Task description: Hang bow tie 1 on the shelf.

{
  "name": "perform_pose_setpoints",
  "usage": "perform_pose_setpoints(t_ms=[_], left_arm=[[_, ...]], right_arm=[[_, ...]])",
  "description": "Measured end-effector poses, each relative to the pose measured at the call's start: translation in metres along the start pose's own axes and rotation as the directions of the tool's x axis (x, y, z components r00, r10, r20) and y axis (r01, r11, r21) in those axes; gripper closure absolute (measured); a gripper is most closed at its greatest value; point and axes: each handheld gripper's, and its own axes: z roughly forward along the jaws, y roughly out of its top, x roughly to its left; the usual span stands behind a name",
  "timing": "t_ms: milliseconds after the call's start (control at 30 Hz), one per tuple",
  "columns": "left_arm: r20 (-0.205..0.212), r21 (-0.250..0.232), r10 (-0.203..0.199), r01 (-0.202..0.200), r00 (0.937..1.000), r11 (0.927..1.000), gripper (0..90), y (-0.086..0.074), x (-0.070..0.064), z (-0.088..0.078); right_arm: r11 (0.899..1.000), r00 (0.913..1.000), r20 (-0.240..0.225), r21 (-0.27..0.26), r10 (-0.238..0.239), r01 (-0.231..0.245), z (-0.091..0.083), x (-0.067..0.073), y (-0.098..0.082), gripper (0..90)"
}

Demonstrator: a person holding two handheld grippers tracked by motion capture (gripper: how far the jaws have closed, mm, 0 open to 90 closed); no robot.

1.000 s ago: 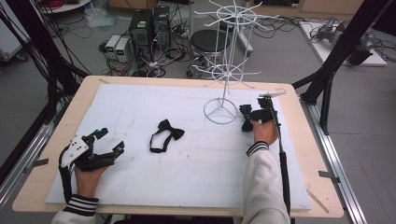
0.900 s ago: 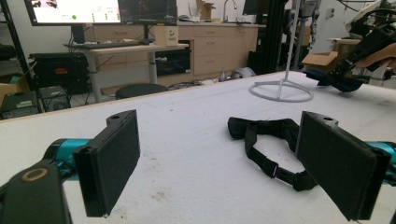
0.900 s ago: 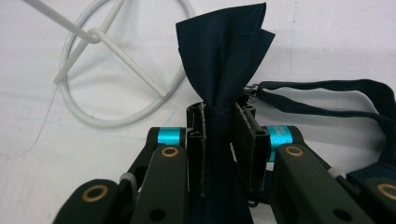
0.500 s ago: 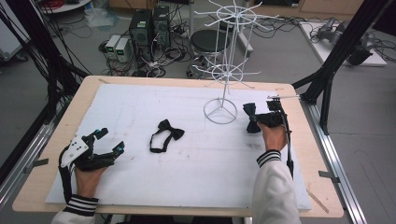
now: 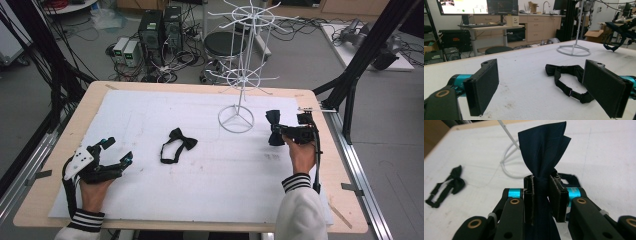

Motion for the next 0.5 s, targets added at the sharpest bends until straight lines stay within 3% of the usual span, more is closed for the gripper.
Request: perform_pose_setpoints(t_ms=[500], left_arm=[[-0.001,0.001,0.000,0.000,1.0000,1.0000,14.3,0.000,0.000,0.000]], right_arm=[[0.990,0.9983,-0.054,-0.138,-0.023,0.016,-0.028,-0.001,0.000,75.6]])
